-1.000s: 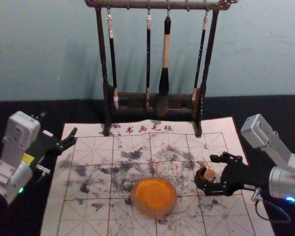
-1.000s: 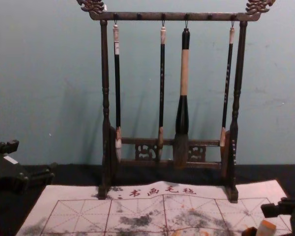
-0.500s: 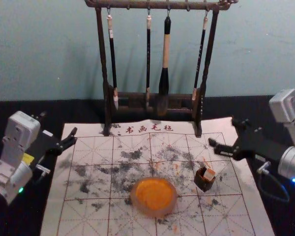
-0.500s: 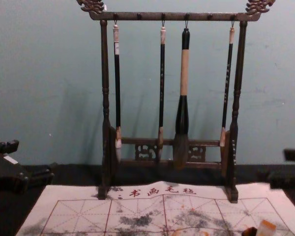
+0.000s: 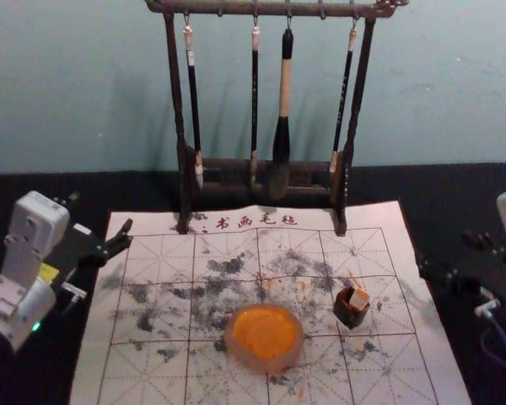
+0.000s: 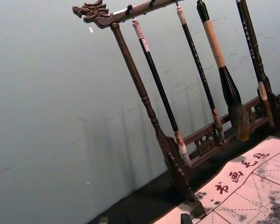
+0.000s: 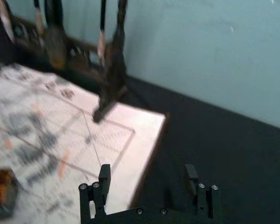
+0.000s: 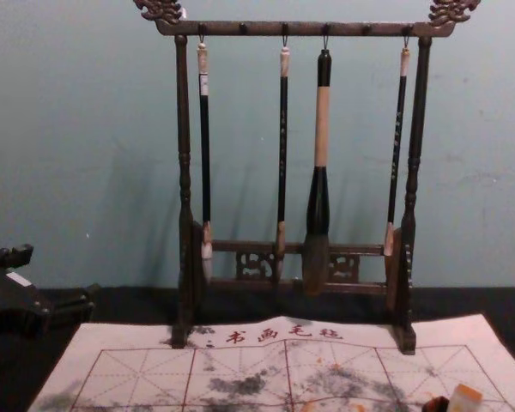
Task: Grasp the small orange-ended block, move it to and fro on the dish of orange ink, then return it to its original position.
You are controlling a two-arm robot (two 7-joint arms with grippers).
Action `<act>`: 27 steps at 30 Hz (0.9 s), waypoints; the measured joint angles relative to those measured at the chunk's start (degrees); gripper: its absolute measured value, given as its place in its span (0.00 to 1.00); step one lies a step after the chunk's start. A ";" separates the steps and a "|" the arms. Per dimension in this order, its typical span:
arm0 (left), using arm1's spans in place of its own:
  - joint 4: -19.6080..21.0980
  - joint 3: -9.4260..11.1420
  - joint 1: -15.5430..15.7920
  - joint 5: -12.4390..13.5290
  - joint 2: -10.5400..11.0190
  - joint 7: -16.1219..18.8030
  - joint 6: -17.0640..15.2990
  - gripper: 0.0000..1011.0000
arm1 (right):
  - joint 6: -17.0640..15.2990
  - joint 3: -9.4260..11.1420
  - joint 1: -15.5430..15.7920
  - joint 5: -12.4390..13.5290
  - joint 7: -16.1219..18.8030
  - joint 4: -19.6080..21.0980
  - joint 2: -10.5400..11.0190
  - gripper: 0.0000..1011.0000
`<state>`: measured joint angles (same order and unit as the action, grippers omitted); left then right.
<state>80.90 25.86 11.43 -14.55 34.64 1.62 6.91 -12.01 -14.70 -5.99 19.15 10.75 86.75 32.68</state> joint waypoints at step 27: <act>0.00 0.00 0.00 0.00 0.00 0.00 0.00 0.99 | 2.29 -0.02 1.63 -4.77 -3.92 -1.65 -1.51 0.99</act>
<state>80.90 25.86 11.43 -14.55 34.65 1.62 6.91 -9.72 -14.72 -4.36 14.38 6.83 85.09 31.16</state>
